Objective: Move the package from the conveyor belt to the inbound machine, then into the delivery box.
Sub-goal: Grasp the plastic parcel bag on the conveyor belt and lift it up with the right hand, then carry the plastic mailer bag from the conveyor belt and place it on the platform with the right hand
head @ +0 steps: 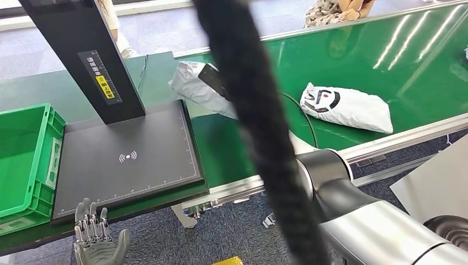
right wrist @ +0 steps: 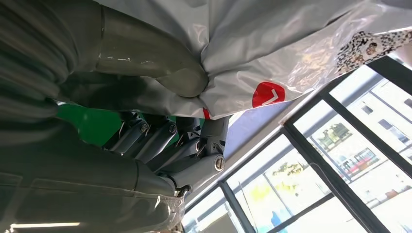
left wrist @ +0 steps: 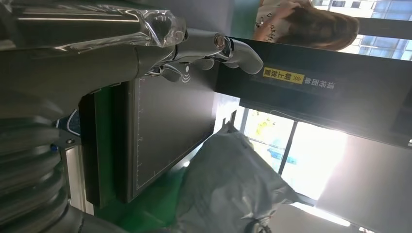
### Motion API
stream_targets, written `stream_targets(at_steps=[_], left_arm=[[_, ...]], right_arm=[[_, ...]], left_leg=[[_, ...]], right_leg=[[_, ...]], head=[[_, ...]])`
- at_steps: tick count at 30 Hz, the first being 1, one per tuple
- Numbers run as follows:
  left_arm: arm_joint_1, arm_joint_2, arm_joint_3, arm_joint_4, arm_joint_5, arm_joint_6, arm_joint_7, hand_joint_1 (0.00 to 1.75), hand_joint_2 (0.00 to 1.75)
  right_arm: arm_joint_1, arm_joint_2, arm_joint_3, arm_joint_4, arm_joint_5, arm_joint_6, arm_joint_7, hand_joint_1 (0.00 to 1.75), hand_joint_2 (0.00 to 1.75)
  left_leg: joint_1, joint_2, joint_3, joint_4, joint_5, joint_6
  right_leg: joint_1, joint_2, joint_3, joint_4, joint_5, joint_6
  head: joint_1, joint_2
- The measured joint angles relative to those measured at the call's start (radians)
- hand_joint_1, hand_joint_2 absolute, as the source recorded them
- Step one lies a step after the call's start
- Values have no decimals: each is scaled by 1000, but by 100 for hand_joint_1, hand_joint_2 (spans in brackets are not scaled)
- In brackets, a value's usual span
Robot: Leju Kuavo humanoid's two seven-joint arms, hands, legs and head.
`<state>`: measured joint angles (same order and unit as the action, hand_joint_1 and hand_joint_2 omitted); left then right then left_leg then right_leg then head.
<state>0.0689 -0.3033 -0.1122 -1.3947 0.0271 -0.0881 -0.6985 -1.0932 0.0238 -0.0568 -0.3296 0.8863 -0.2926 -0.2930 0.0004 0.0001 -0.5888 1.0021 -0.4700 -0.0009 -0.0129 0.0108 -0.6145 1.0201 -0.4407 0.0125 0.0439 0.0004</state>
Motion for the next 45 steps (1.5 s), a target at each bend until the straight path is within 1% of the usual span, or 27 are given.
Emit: stream_targets(at_steps=[4, 11, 20, 31, 34, 37, 42, 45], left_arm=[[-4, 0, -2, 4, 1, -5, 0, 0, 175], [-20, 0, -8, 20, 4, -8, 0, 0, 175], [-39, 1, -16, 39, 5, -13, 0, 0, 175], [-47, 1, -18, 50, 11, -16, 0, 0, 175], [-55, 1, -27, 59, 33, -19, 0, 0, 175], [-67, 2, -46, 77, 56, -20, 0, 0, 175], [-100, 12, -99, 124, 75, -7, 0, 0, 175], [-120, 19, -134, 155, 78, -2, 0, 0, 175]], right_arm=[[-33, 14, 0, -4, 1, 0, 3, 175, 175], [-57, 30, 0, -8, 1, -1, 4, 175, 175], [-66, 61, 0, -8, 6, -1, 0, 175, 175], [-72, 81, 1, -8, 7, 3, -6, 175, 175], [-75, 110, 3, -8, 12, 10, -6, 175, 175], [-81, 156, 8, -8, 8, 14, 3, 175, 175], [-62, 251, 9, -8, -62, 8, -34, 175, 175], [-32, 290, 29, -8, -141, -13, -45, 175, 175]], left_leg=[[0, 0, 0, 0, 0, 0], [0, 0, 0, 0, 0, 0], [0, 0, 0, 0, 0, 0], [0, 0, 0, 0, 0, 0], [0, 1, 0, 0, 0, 0], [1, 2, 0, 0, 0, 0], [1, 2, 1, 0, 0, 0], [1, 2, 0, 0, 0, 0]], right_leg=[[0, 0, 0, 0, 0, 0], [0, 0, 0, 0, 0, 0], [0, 0, 0, 0, 0, 0], [0, 0, 0, 0, 0, 0], [0, 2, 0, 0, 0, 0], [1, 2, -1, 0, 0, 0], [1, 2, -1, 0, 0, 0], [1, 2, -1, 0, 0, 0]], head=[[0, 0], [0, 0], [0, 0], [0, 0], [0, 0], [0, 0], [0, 0], [0, 0]])
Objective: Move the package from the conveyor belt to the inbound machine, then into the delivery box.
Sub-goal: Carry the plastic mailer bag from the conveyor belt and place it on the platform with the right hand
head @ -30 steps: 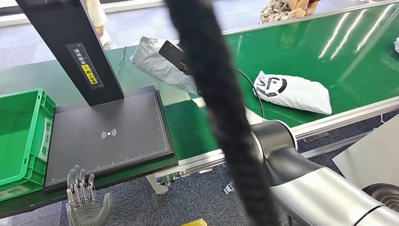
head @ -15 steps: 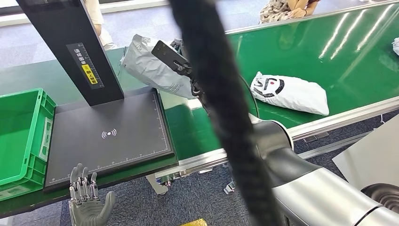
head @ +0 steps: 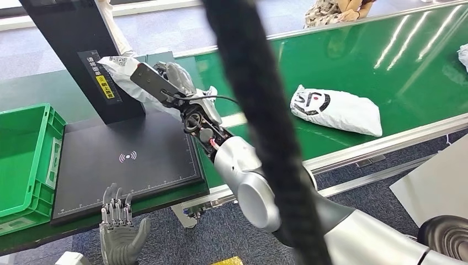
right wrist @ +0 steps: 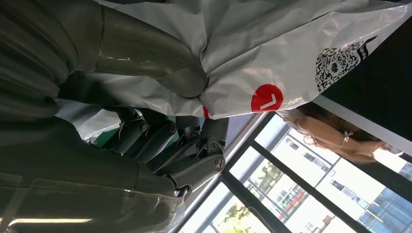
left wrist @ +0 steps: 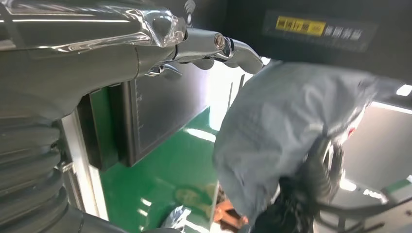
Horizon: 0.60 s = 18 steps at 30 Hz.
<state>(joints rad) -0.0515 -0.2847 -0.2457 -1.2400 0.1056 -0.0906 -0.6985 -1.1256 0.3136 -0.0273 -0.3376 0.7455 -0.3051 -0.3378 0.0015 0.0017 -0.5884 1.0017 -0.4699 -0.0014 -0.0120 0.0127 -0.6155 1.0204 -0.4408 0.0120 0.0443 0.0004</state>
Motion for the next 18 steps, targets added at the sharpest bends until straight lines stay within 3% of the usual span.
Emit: stream_targets(at_steps=[7, 18], left_arm=[[-30, 6, -37, 56, 5, -6, 0, 0, 175], [-41, 7, -41, 76, -1, -10, 0, 0, 175]], right_arm=[[25, 32, 82, 0, -117, -10, 24, 175, 175], [49, 38, 219, 0, -224, -15, 33, 175, 175]], left_leg=[[-1, 0, 0, 0, 0, 0], [0, 0, 0, 0, 0, 0]], right_leg=[[-1, 0, 0, 0, 0, 0], [0, 0, 0, 0, 0, 0]], head=[[0, 0], [0, 0]])
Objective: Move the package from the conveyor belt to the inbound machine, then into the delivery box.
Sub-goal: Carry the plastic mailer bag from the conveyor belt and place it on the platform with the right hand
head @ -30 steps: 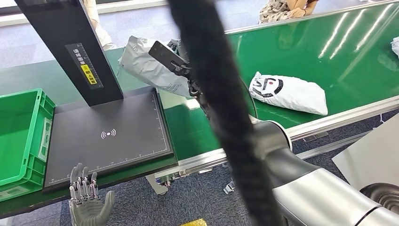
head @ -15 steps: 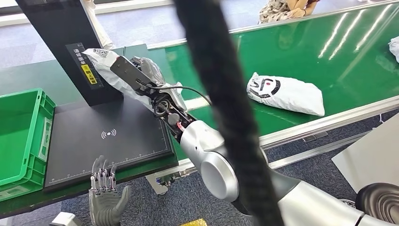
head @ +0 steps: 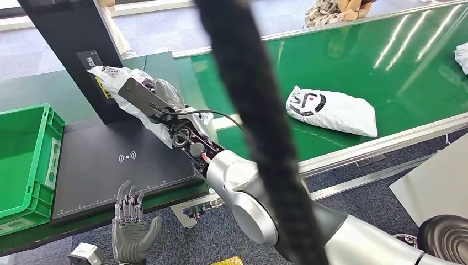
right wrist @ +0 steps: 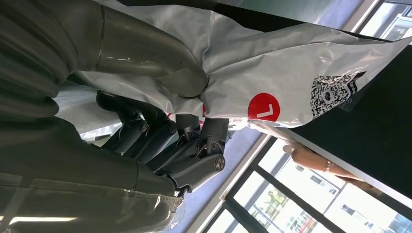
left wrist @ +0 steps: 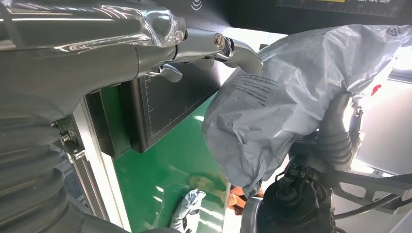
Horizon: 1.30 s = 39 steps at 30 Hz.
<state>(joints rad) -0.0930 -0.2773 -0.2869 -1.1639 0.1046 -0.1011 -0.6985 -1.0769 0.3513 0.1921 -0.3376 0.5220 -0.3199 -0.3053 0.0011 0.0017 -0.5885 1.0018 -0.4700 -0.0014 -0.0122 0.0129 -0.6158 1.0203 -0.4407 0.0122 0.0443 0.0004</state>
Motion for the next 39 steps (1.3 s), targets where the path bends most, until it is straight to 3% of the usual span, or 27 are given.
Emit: stream_targets(at_steps=[8, 15, 21, 24, 39], left_arm=[[0, 0, 0, 0, -2, 2, 0, 0, 175], [0, 0, 0, 0, 18, 2, 0, 0, 175], [-6, 0, -5, 8, 34, 4, 0, 0, 175], [-10, 0, -7, 15, 34, 6, 0, 0, 175], [-13, 0, -9, 18, 33, 6, 0, 0, 175]], right_arm=[[8, 0, 70, -5, -95, 5, 15, 175, 175], [13, 0, 248, -41, -271, 6, 70, 175, 175], [12, 1, 488, -109, -504, -26, 105, 175, 175], [11, 1, 579, -127, -548, -35, 104, 175, 175], [-2, 0, 801, -146, -735, -68, 72, 175, 175]], left_leg=[[0, 0, 0, 0, 0, 0], [0, 0, 0, 0, 0, 0], [0, 0, 0, 0, 0, 0], [0, 0, 0, 0, 0, 0], [0, 0, 0, 0, 0, 0]], right_leg=[[0, 0, 0, 0, 0, 0], [0, 0, 0, 0, 0, 0], [0, 0, 0, 0, 0, 0], [0, 0, 0, 0, 0, 0], [0, 0, 0, 0, 0, 0]], head=[[0, 0], [0, 0], [0, 0], [0, 0], [0, 0]])
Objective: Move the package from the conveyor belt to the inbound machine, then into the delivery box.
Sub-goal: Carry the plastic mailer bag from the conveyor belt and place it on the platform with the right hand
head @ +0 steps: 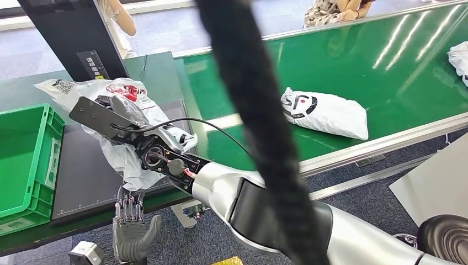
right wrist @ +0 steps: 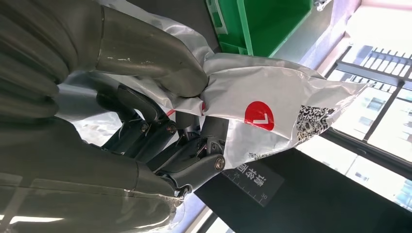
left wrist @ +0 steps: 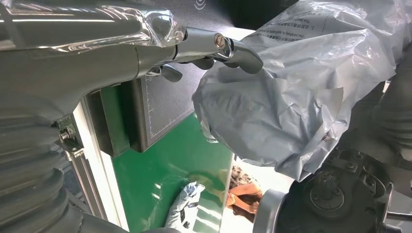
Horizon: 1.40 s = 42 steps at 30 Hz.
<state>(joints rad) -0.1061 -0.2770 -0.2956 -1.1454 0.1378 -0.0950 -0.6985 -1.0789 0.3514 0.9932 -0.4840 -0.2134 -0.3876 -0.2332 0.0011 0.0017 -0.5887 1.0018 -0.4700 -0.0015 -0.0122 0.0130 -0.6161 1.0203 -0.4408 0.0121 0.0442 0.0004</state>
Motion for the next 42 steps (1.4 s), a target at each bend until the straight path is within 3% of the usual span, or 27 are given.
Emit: stream_targets(at_steps=[2, 6, 10, 11, 14, 15, 42], left_arm=[[0, 0, 0, 0, 0, 0, 0, 0, 175], [0, 0, 0, 0, 0, -1, 0, 0, 175], [0, 0, 0, 0, 0, -1, 0, 0, 175], [0, 0, 0, 0, 0, -1, 0, 0, 175], [0, 0, 0, 0, 0, -1, 0, 0, 175], [0, 0, 0, 0, 0, -1, 0, 0, 175], [-28, 0, -18, 40, 17, -12, 0, 0, 175]], right_arm=[[-2, 0, 8, 5, -7, -1, -7, 175, 175], [-5, 0, 19, 17, -14, -9, -12, 148, 175], [-12, 0, 26, 36, -14, -23, -10, 148, 175], [-13, 0, 27, 40, -14, -25, -9, 134, 175], [-15, 0, 29, 49, -14, -26, -8, 23, 175], [-16, 0, 30, 51, -14, -29, -8, 0, 175], [-29, 0, 39, 107, -13, -57, -16, 0, 175]], left_leg=[[0, 0, 0, 0, 0, 0], [0, 0, 0, 0, 0, 0], [0, 0, 0, 0, 0, 0], [0, 0, 0, 0, 0, 0], [0, 0, 0, 0, 0, 0], [0, 0, 0, 0, 0, 0], [0, 0, 0, 0, 0, 0]], right_leg=[[0, 0, 0, 0, 0, 0], [0, 0, 0, 0, 0, 0], [0, 0, 0, 0, 0, 0], [0, 0, 0, 0, 0, 0], [0, 0, 0, 0, 0, 0], [0, 0, 0, 0, 0, 0], [0, 0, 0, 0, 0, 0]], head=[[0, 0], [0, 0], [0, 0], [0, 0], [0, 0], [0, 0], [0, 0]])
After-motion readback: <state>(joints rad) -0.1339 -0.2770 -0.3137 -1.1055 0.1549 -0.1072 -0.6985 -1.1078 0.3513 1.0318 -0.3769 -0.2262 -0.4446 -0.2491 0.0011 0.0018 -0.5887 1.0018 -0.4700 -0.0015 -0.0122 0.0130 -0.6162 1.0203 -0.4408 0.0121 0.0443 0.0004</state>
